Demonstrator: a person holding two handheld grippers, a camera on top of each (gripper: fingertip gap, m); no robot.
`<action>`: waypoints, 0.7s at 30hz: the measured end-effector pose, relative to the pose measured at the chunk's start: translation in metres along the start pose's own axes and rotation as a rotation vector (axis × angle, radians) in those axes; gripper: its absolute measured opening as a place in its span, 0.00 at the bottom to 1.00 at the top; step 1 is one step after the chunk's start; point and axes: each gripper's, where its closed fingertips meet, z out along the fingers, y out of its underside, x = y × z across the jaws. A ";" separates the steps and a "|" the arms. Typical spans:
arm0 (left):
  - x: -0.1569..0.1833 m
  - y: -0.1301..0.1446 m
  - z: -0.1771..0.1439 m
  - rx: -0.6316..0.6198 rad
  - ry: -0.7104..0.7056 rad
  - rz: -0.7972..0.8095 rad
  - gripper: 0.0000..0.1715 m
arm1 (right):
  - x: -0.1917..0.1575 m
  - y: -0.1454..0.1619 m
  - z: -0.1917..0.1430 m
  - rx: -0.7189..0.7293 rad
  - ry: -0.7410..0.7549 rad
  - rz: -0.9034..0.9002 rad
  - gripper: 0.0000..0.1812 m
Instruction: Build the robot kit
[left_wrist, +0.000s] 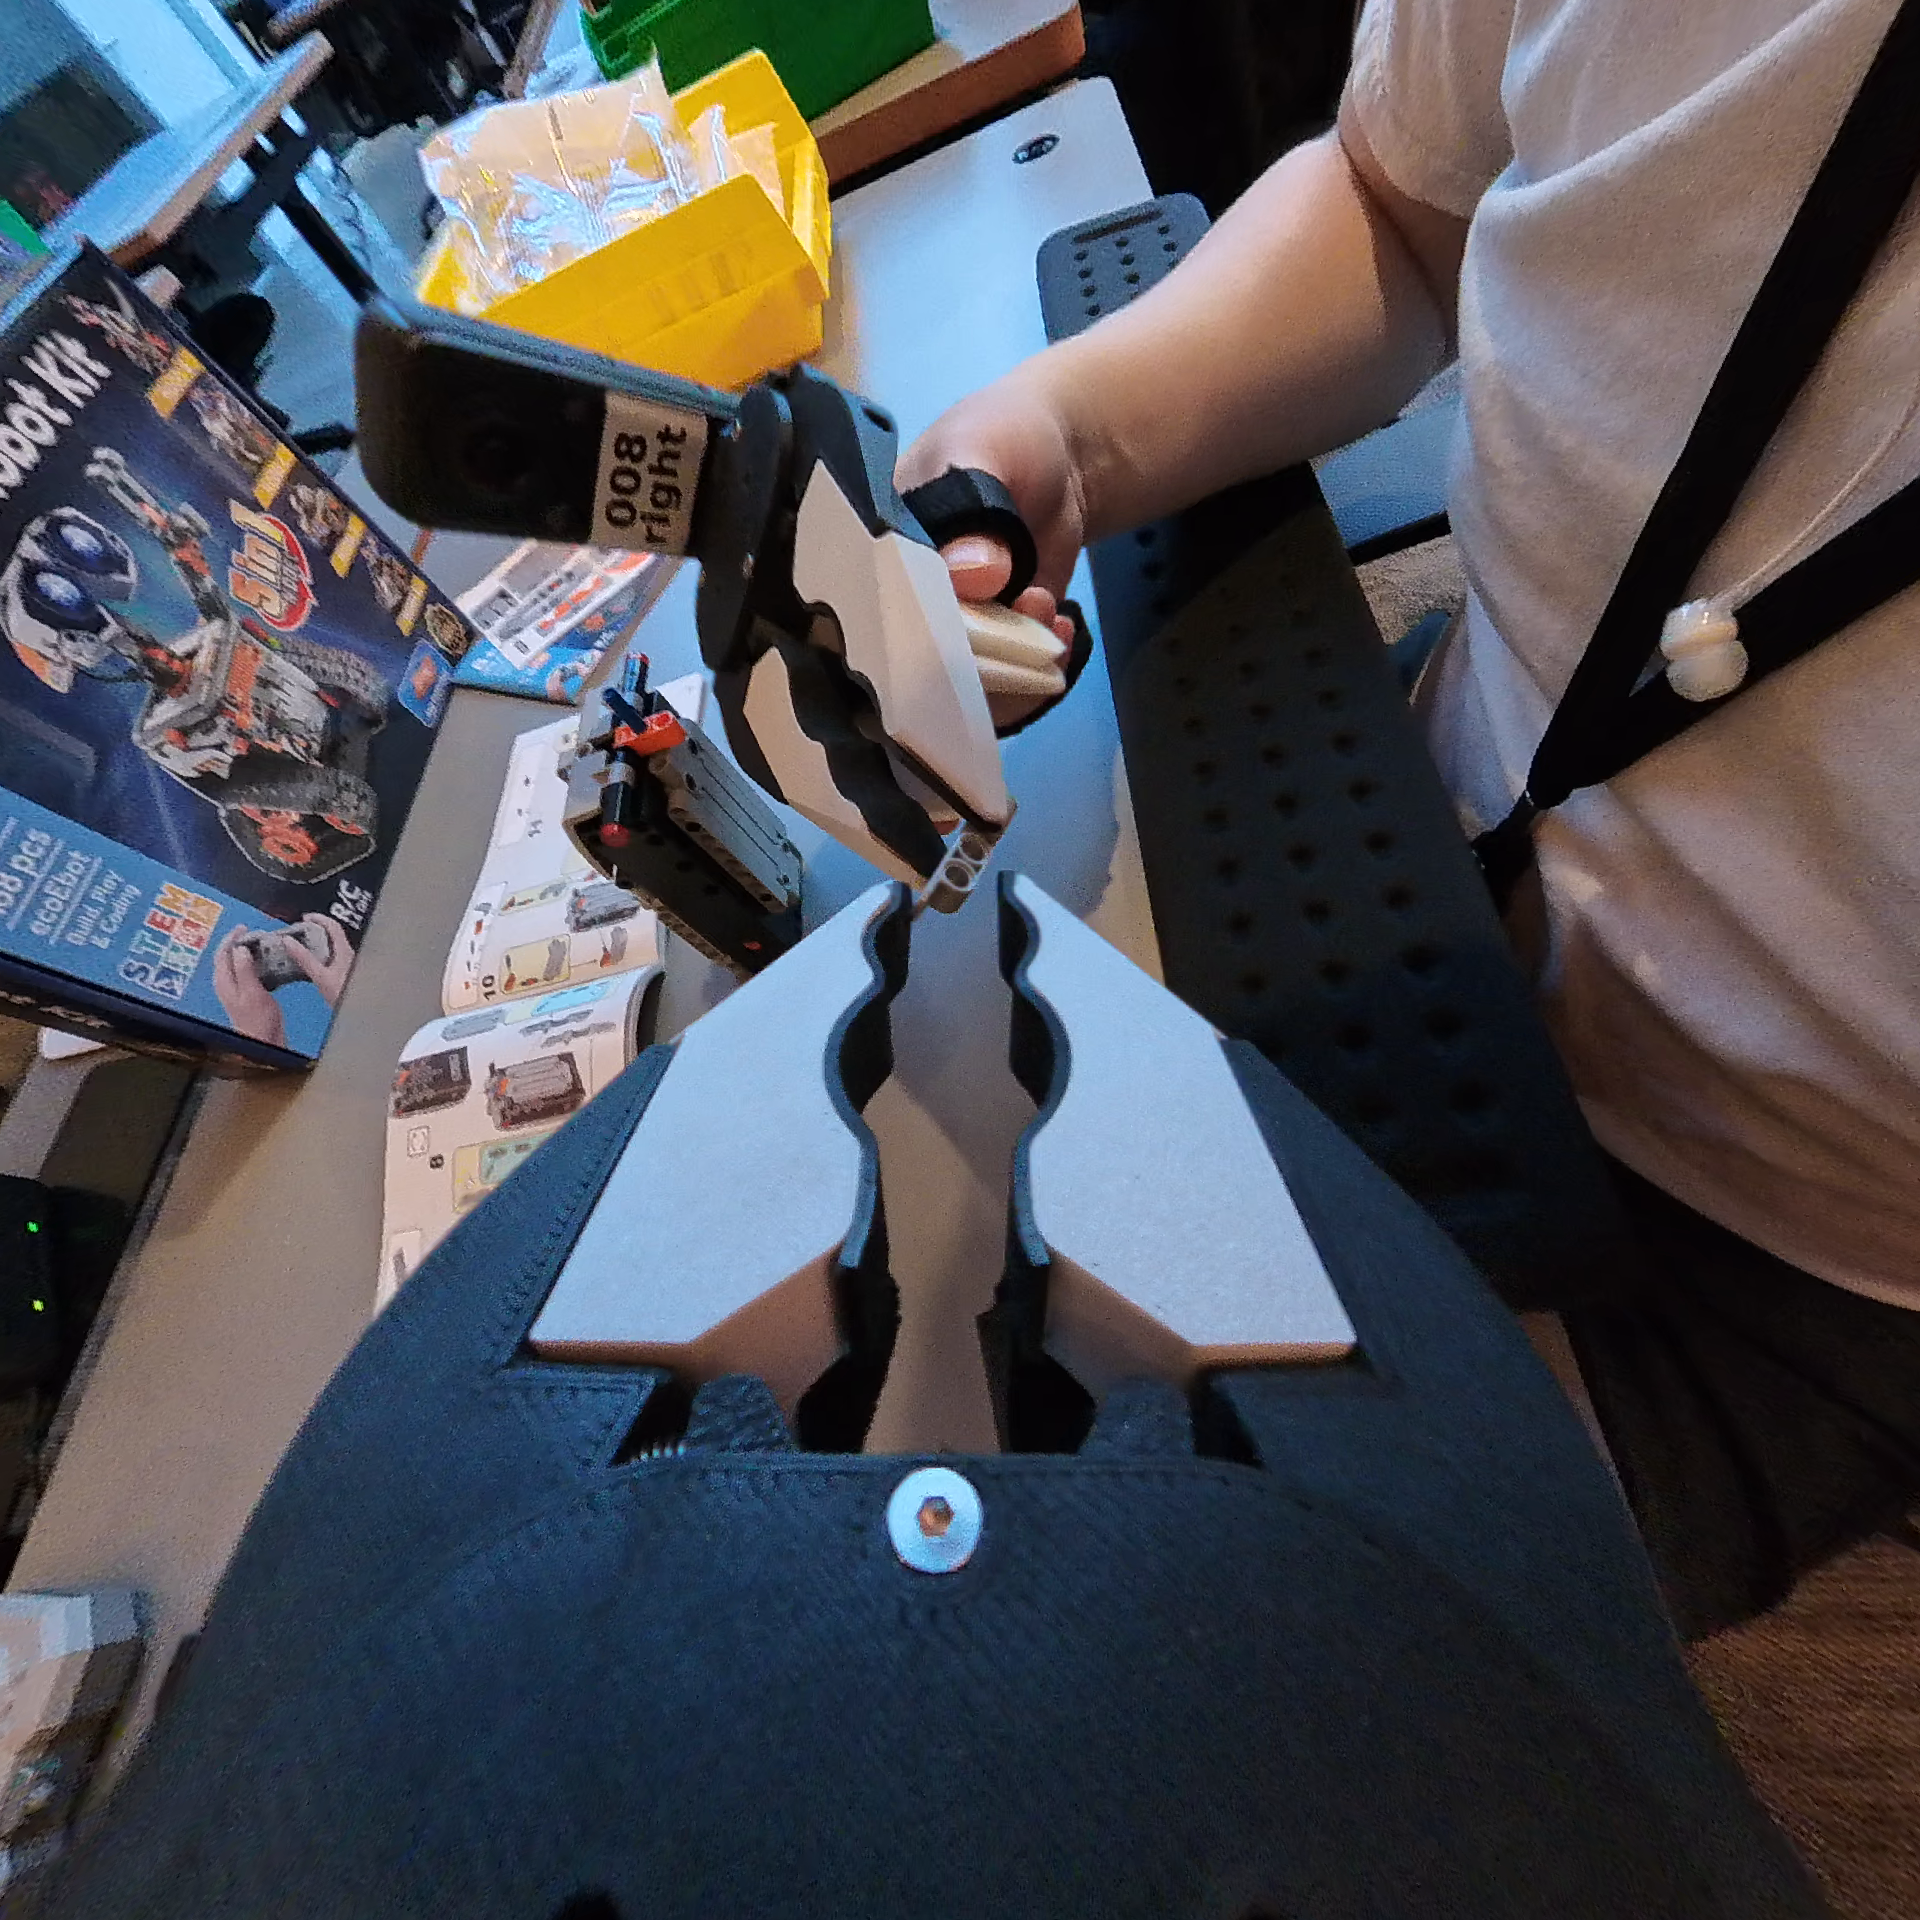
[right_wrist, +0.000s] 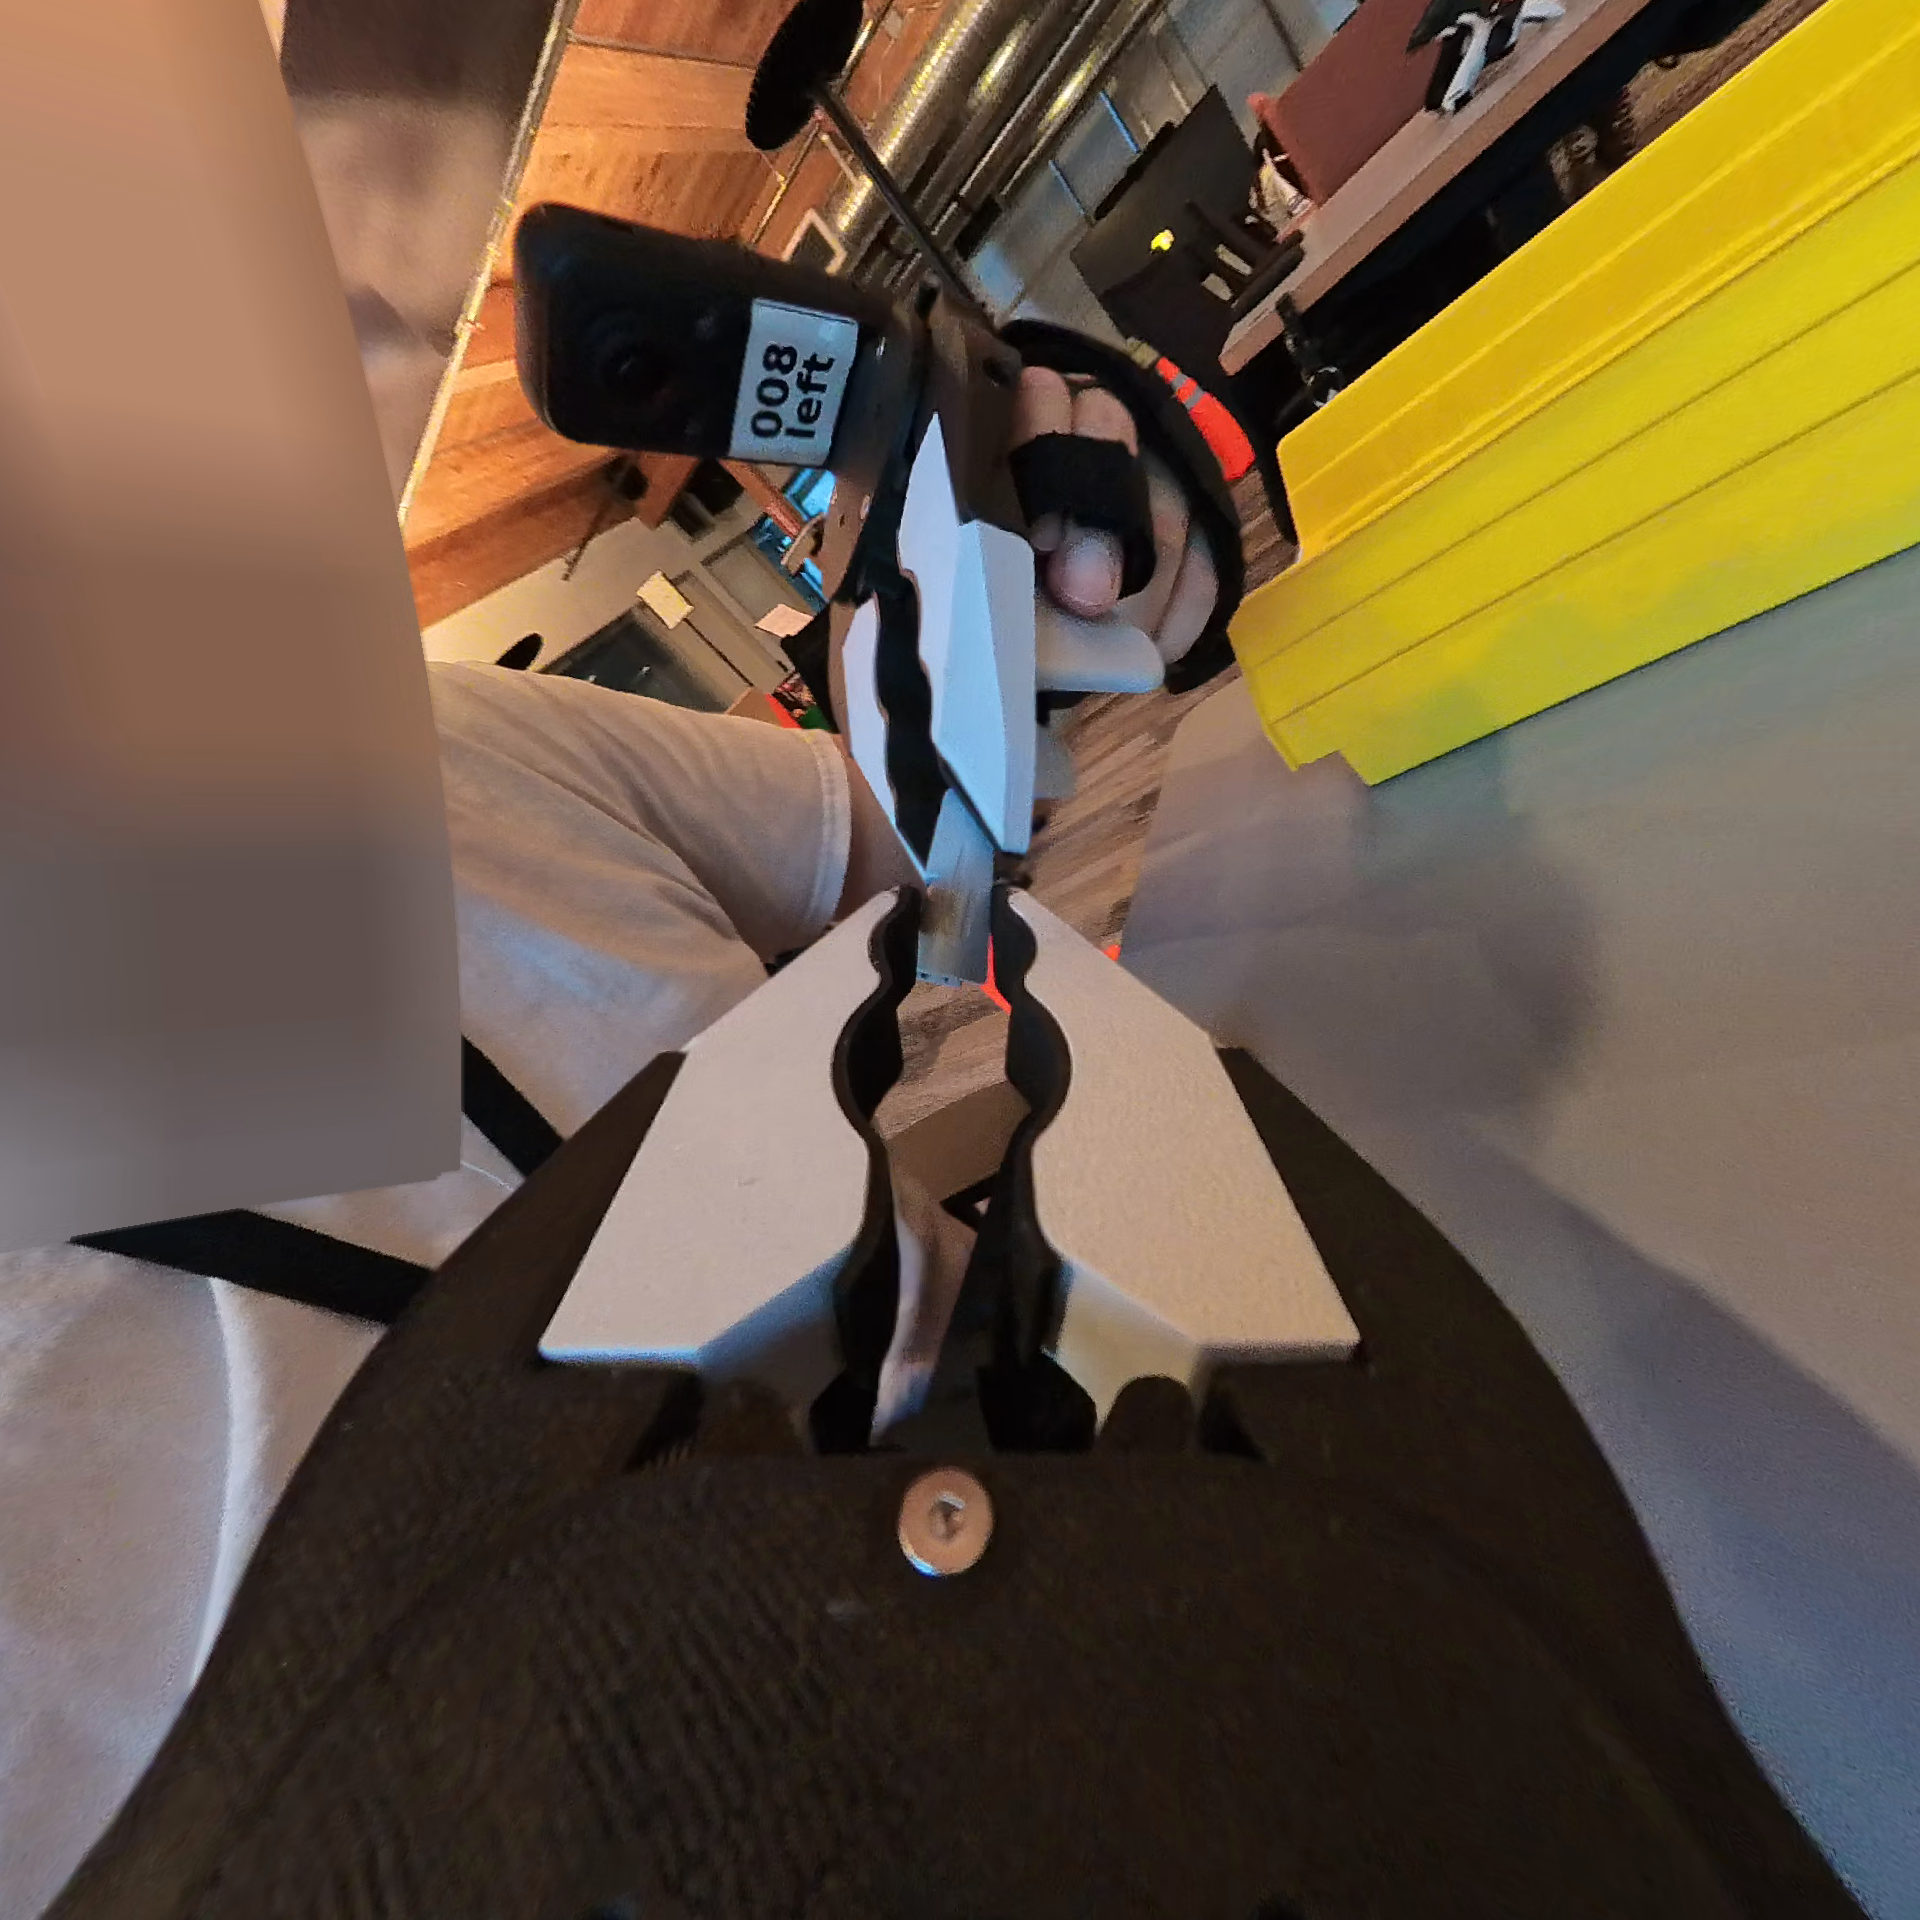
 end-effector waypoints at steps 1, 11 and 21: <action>0.000 -0.002 0.000 0.015 -0.005 0.005 0.06 | -0.001 0.000 0.000 0.002 -0.018 0.009 0.06; 0.007 -0.009 0.001 0.056 0.036 -0.019 0.07 | -0.003 0.000 -0.005 0.017 -0.085 0.147 0.06; 0.004 -0.012 0.002 0.100 0.056 -0.120 0.04 | -0.002 -0.003 -0.008 0.035 -0.082 0.157 0.06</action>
